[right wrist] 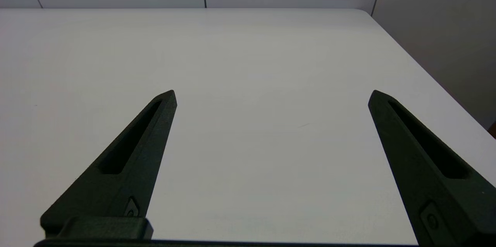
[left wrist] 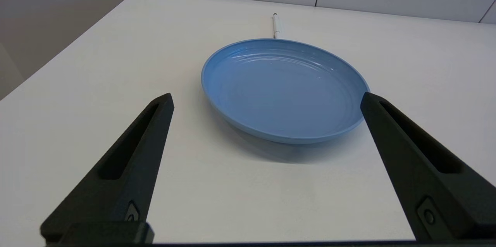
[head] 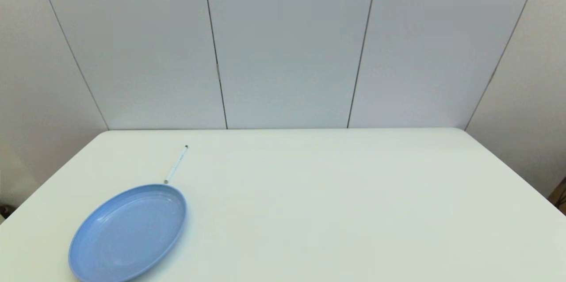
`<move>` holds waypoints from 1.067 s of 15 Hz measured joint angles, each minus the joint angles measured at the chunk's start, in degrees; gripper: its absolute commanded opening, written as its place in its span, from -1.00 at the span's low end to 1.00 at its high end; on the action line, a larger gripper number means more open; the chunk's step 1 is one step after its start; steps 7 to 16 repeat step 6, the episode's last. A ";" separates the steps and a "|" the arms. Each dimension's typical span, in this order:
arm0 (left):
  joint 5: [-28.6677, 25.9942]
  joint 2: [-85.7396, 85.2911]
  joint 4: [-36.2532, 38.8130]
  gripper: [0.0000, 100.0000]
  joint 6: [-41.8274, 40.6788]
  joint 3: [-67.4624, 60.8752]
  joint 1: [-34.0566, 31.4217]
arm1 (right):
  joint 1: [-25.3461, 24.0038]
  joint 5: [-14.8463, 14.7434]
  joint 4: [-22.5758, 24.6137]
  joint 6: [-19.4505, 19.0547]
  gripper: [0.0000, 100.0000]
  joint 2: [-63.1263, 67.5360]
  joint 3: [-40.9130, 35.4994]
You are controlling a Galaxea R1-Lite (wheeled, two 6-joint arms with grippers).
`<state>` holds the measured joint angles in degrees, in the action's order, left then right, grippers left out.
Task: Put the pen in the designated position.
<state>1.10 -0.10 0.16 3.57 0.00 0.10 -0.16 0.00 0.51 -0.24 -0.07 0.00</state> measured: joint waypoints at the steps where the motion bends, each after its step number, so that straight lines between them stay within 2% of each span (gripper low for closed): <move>1: 0.00 0.00 -0.02 1.00 -0.02 0.00 0.00 | 0.00 0.00 0.00 0.00 1.00 0.00 0.00; 16: 0.00 0.00 0.00 1.00 0.00 0.00 0.00 | 0.00 0.00 -0.10 0.09 1.00 0.00 0.00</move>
